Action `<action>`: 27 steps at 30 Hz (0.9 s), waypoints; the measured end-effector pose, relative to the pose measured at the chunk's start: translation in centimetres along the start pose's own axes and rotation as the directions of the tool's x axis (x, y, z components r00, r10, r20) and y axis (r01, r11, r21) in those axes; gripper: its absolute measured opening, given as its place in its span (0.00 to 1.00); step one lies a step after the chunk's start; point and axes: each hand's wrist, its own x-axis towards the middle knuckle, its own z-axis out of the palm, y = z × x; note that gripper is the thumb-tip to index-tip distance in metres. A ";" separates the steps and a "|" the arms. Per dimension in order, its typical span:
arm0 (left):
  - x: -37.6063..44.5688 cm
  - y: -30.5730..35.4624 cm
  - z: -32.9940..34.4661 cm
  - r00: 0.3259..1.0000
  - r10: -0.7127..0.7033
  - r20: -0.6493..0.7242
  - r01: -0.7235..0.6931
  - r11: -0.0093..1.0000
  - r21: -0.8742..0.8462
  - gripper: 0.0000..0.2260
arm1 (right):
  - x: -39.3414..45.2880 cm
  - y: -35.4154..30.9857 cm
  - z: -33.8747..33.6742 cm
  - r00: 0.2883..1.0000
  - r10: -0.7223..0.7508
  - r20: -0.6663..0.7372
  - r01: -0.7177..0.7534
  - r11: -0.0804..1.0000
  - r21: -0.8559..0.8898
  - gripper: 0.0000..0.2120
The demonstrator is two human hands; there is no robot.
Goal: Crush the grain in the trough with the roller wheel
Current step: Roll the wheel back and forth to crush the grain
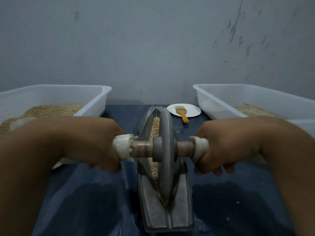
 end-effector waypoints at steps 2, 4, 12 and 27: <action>-0.1 0.0 -0.1 1.000 0.004 0.010 -0.004 1.000 -0.002 0.10 | 0.0 0.0 0.0 1.000 -0.002 -0.006 0.002 1.000 0.006 0.08; 0.6 0.0 0.2 0.998 -0.008 -0.062 0.008 1.000 0.000 0.09 | 1.0 0.0 0.3 0.995 -0.002 -0.095 0.000 1.000 -0.022 0.09; 1.7 -0.6 0.6 0.980 0.040 -0.195 -0.031 0.998 0.048 0.09 | 1.6 0.3 0.4 0.992 0.003 -0.126 -0.004 1.000 -0.011 0.08; 3.1 -0.8 1.1 0.933 0.073 -0.352 -0.034 0.993 0.116 0.09 | 3.6 1.1 0.8 0.936 -0.049 -0.349 0.012 0.994 -0.107 0.08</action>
